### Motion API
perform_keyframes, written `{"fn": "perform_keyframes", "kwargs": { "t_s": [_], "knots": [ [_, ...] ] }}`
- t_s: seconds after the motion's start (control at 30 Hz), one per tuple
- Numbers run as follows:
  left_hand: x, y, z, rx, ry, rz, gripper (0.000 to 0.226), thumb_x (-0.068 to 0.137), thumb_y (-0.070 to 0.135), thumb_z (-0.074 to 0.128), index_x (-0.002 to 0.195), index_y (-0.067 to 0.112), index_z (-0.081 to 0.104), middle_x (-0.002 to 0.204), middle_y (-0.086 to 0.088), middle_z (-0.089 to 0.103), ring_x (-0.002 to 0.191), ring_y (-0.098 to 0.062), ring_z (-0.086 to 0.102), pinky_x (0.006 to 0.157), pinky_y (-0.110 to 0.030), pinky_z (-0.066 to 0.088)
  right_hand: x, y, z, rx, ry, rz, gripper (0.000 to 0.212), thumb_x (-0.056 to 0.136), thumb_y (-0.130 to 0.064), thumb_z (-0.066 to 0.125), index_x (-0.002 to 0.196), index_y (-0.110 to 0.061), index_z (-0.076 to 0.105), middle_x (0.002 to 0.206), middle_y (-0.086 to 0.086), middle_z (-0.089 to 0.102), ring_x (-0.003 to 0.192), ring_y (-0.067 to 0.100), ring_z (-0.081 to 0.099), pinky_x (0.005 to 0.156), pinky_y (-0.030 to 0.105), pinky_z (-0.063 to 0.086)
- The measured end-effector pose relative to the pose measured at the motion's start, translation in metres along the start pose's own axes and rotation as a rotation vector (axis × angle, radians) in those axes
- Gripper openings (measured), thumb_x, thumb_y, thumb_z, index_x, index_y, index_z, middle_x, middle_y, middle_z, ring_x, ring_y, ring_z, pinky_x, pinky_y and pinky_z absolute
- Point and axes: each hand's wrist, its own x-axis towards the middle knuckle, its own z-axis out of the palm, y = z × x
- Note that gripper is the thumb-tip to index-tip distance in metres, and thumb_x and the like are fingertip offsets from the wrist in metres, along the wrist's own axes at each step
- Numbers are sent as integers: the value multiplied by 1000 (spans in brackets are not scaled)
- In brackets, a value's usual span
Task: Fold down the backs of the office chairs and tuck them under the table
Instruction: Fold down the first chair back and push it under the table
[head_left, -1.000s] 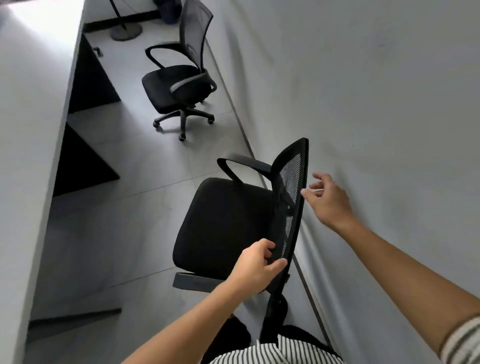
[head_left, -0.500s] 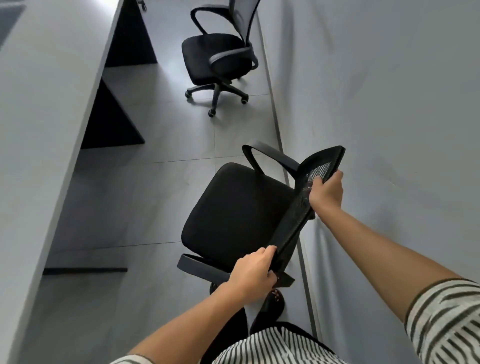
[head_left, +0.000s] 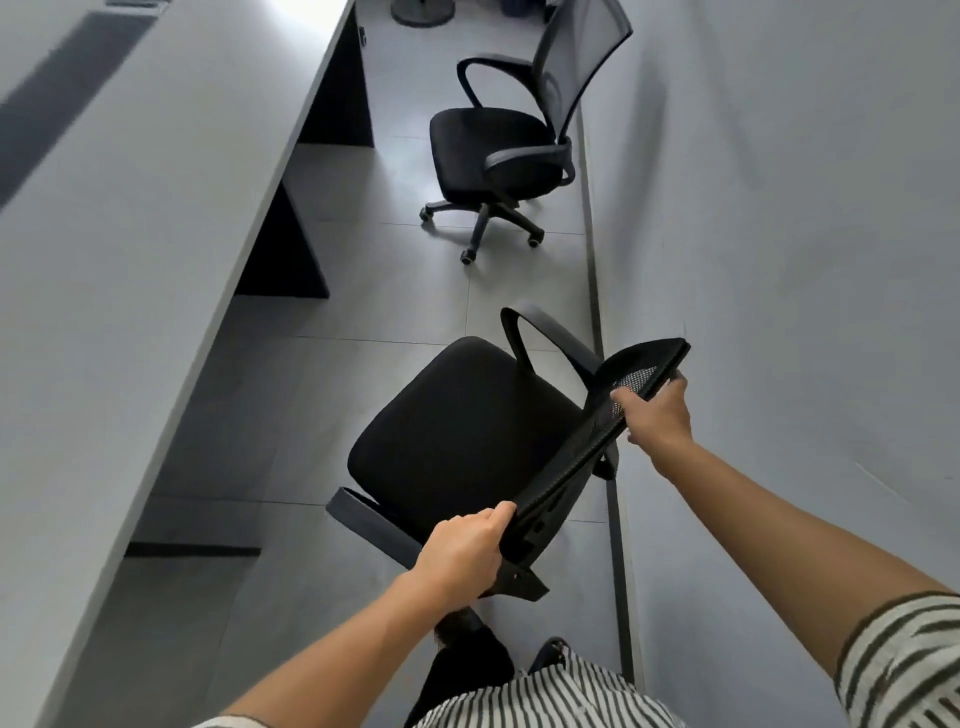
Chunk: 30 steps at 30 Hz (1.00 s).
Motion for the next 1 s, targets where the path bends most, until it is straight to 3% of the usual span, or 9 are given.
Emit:
{"fn": "perform_keyframes", "kwargs": {
  "t_s": [0.1,0.17,0.23,0.3,0.53,0.67,0.77,0.93,1.0],
  "knots": [
    [-5,-32,-16,9,33,-49,28,89,10,41,115,19,45,96,-2,64,82,-23,60,71,-37,49,22,-25,8,-2,32,9,86,73,-34,69,140,-36,15,136,14,45,112,36,54,92,53,50],
    [-8,-47,-24,29,28,-91,21,88,8,41,106,18,47,95,-3,63,83,-25,60,72,-38,49,40,-47,14,-19,43,24,77,76,-25,67,141,-27,24,135,15,46,111,37,54,91,51,51],
    [-9,-60,-31,22,23,-144,20,86,7,42,102,18,48,95,-3,63,86,-26,60,74,-40,50,51,-66,25,-57,0,64,49,75,-17,65,122,-12,53,119,15,60,101,36,60,85,48,55],
    [-9,-74,-38,-3,38,-198,22,87,8,43,103,19,51,97,-2,63,88,-25,60,74,-39,49,54,-77,38,-134,-29,54,14,73,-13,65,86,-8,69,93,14,68,88,36,64,74,43,55],
    [14,-93,-59,-85,123,-323,25,86,13,50,107,23,57,102,3,63,93,-19,59,75,-31,46,94,-119,77,-236,-104,-35,17,80,-5,57,88,6,67,82,19,64,68,29,54,59,35,45],
    [42,-88,-67,-124,185,-392,24,87,16,50,108,26,57,102,7,64,92,-15,60,75,-28,46,132,-155,94,-340,-198,-34,13,82,-5,56,72,2,53,69,15,54,58,30,53,48,34,48],
    [71,-76,-75,-132,224,-447,25,88,19,49,110,27,57,103,7,63,94,-16,61,77,-31,47,166,-187,103,-372,-279,-73,13,82,-3,57,71,0,52,68,14,54,60,32,56,57,42,56],
    [104,-71,-93,-159,257,-562,27,88,19,49,113,27,56,106,7,62,96,-17,60,77,-32,47,201,-229,127,-446,-367,-200,12,83,-2,54,71,-1,51,69,14,51,56,26,49,47,30,42],
    [108,-73,-96,-185,267,-615,25,88,19,50,110,27,58,103,7,63,95,-17,61,75,-33,48,203,-243,142,-481,-431,-248,5,84,-5,52,79,-4,51,75,13,50,64,26,48,49,29,39]
  ]
}}
